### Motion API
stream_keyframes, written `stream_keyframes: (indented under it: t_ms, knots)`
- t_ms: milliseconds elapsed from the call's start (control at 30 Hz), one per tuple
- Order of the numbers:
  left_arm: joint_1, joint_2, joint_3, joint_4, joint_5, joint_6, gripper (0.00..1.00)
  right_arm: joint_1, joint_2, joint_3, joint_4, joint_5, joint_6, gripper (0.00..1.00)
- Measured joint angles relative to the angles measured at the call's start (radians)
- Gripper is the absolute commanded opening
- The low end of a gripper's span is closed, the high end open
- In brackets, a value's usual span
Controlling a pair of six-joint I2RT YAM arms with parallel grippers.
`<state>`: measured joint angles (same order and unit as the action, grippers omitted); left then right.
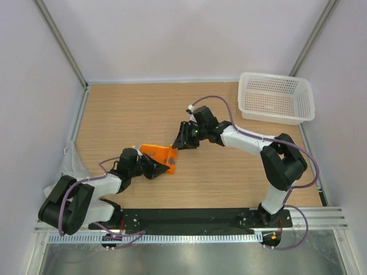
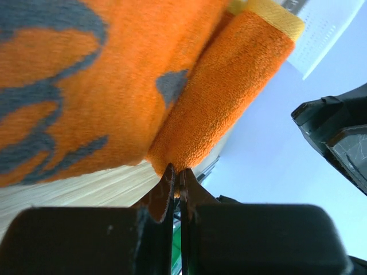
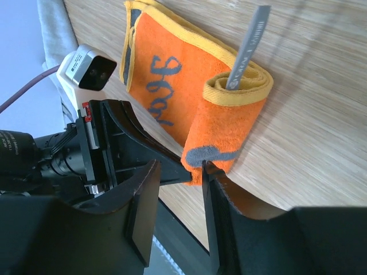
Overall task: Roll the towels
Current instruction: Roll the towel
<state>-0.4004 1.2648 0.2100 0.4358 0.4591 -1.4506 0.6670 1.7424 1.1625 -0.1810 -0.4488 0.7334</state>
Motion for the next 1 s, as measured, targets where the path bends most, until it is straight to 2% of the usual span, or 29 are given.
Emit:
stream_keyframes:
  t_ms: [167, 367, 567, 900, 967, 1000]
  knots:
    - [0.033, -0.008, 0.030, -0.133, 0.006, 0.035, 0.01, 0.020, 0.040, 0.004, 0.049, -0.017, 0.024, 0.36]
    - [0.060, 0.019, 0.108, -0.270, 0.010, 0.108, 0.01, 0.034, 0.090, 0.002, 0.186, -0.082, 0.068, 0.32]
    - [0.087, 0.109, 0.153, -0.334, 0.033, 0.177, 0.01, 0.043, 0.184, 0.001, 0.293, -0.122, 0.101, 0.30]
    - [0.126, 0.209, 0.241, -0.410, 0.118, 0.284, 0.00, 0.029, 0.341, 0.008, 0.349, -0.164, 0.108, 0.27]
    - [0.128, 0.212, 0.267, -0.450, 0.113, 0.315, 0.04, 0.021, 0.344, 0.009, 0.362, -0.170, 0.108, 0.27]
    - [0.128, 0.212, 0.280, -0.472, 0.107, 0.336, 0.13, 0.018, 0.346, 0.009, 0.368, -0.172, 0.108, 0.27]
